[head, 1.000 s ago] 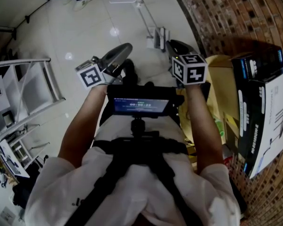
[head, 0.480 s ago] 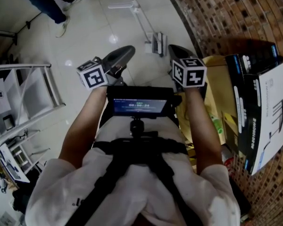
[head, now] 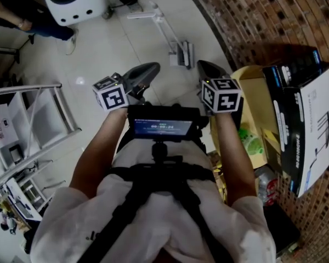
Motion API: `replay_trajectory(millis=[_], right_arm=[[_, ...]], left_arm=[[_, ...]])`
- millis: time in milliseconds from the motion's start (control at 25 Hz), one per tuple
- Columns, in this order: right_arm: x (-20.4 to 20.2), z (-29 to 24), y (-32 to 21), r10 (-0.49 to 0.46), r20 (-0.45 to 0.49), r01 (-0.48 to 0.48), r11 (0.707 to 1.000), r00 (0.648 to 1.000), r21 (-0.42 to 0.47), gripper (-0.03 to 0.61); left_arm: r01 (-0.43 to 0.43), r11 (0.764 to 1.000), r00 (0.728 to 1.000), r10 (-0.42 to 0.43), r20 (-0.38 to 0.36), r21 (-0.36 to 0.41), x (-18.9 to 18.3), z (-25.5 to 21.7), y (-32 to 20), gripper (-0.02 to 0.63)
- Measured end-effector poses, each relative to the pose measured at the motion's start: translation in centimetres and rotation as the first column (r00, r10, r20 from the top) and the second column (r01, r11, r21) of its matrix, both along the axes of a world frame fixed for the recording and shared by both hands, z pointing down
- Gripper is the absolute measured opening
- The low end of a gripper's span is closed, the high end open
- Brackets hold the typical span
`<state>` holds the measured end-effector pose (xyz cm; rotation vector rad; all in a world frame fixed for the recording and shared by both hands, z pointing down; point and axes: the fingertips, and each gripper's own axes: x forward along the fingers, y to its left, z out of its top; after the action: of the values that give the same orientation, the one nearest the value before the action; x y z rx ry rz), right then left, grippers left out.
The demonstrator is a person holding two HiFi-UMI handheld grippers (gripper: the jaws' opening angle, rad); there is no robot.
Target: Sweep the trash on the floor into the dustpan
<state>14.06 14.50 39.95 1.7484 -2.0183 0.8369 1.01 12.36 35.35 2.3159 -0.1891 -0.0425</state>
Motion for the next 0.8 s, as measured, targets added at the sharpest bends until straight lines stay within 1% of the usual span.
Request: replay_trajectory(millis=[80,200,240,360,520,640,800], right_arm=[[0.1,-0.1,0.6,0.016,0.005,-0.016,1.0,1.0,0.004,0.0],[0.0,-0.4,1.1,0.032,0.008,-0.032,0.999,0.999,0.009,0.0],[-0.2,-0.5,1.4,0.033,0.007,-0.033,0.999,0.999,0.01,0.0],[-0.6,-0.6,2.0,0.027,0.001,-0.027,1.0,1.0,0.008,0.0],[-0.8,-0.9,2.5,0.019,-0.006,-0.019,1.0,1.0,0.009,0.0],[-0.9,-1.0,3.1,0.011,-0.007,-0.011,1.0,1.0,0.008,0.0],[-0.4,-1.0,4.3,-0.017,-0.005,0.017,1.0,1.0,0.007,0.0]], left_arm=[[-0.018,1.0,1.0,0.018,-0.001,-0.013,0.2,-0.1,0.4,0.009],[-0.044,0.999,0.999,0.044,-0.027,-0.027,0.5,-0.4,0.8,0.0],[-0.048,0.999,0.999,0.047,-0.022,-0.024,0.5,-0.4,0.9,0.0],[-0.046,0.999,0.999,0.047,0.028,-0.013,0.6,0.2,1.1,0.0],[-0.053,0.998,0.998,0.053,0.019,-0.035,1.1,0.6,1.8,0.0],[-0.064,0.997,0.997,0.065,0.031,-0.031,1.5,0.7,2.7,0.0],[-0.033,0.999,0.999,0.033,0.033,-0.029,2.4,1.0,3.8,0.0]])
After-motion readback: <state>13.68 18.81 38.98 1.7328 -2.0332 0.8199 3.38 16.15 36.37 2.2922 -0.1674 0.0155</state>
